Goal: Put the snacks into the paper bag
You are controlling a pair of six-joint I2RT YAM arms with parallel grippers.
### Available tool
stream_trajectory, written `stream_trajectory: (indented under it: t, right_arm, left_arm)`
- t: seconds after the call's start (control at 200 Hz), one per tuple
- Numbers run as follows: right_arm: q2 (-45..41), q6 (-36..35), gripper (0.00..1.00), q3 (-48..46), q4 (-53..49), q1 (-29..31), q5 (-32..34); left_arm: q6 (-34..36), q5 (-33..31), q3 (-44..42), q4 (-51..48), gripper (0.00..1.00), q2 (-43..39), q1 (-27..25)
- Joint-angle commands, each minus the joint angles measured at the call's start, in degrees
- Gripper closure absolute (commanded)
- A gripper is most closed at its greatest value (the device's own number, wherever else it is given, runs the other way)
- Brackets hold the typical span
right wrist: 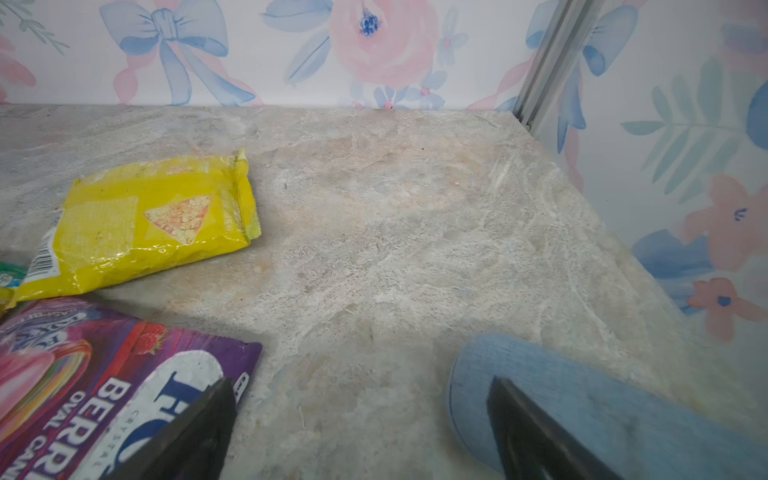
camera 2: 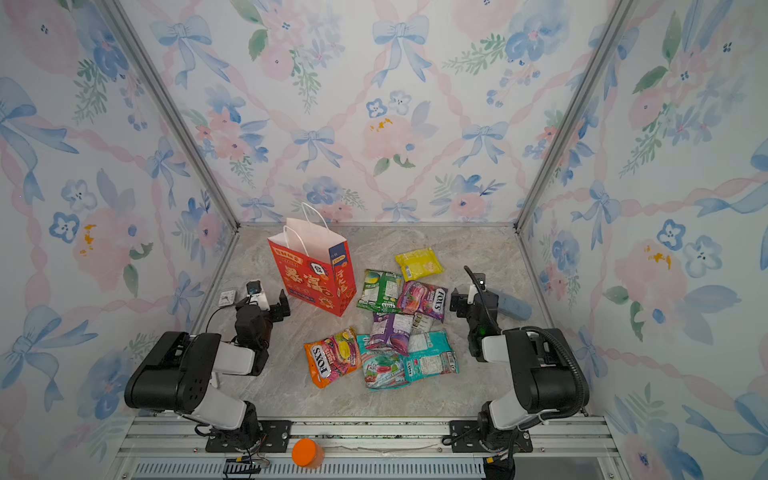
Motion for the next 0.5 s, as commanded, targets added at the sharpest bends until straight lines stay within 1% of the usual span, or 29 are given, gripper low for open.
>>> stream_trajectory:
  t: [0.0, 0.495]
  right_arm:
    - [0.71, -0.66, 0.03, 1.22, 1.95, -0.52, -0.56]
    - [0.70, -0.36, 0.03, 1.22, 1.91, -0.87, -1.15]
  left_arm:
    - [1.13, 0.98, 0.79, 1.10, 0.02, 0.61, 0.26]
    - [1.22, 0.69, 0.91, 1.12, 0.02, 0.60, 0.11]
